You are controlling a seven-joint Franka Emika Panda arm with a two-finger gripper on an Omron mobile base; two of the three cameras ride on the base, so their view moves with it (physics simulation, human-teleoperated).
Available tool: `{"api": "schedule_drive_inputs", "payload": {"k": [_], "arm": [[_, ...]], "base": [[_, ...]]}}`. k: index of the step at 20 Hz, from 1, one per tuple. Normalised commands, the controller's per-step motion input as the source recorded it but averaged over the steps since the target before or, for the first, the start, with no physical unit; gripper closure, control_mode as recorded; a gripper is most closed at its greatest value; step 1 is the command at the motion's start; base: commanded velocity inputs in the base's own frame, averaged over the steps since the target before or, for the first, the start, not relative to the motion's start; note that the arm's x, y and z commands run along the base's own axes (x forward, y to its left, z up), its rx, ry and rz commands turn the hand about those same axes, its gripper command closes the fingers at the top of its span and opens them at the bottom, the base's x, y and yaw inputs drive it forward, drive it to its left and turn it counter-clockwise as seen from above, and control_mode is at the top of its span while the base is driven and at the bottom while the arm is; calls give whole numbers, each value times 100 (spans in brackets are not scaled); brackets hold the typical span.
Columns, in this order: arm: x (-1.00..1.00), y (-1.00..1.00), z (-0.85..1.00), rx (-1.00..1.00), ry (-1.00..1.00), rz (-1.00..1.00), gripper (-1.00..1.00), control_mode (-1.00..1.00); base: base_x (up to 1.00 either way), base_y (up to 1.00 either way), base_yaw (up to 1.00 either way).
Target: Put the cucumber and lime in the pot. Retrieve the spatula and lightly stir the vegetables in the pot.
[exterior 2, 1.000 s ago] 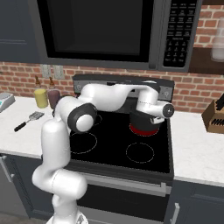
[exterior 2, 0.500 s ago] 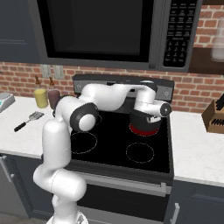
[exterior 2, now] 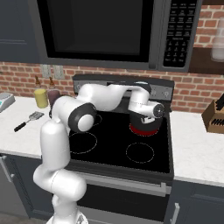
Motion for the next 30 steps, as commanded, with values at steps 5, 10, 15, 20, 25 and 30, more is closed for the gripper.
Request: {"api": "schedule_drive_inputs", "payload": {"k": [5, 10, 15, 20, 25, 30], "arm": [[10, 4, 0, 0, 0, 0, -100, -100], [26, -1, 0, 0, 0, 0, -100, -100], [23, -8, 0, 0, 0, 0, -100, -100], [-28, -15, 33, 0, -3, 0, -100, -100], [-85, 2, 46, 0, -10, 0, -100, -100], [-93, 33, 29, 0, -11, 0, -100, -100]], "base": [[0, 0, 0], [0, 0, 0], [0, 0, 0], [0, 0, 0], [0, 0, 0], [0, 0, 0]]}}
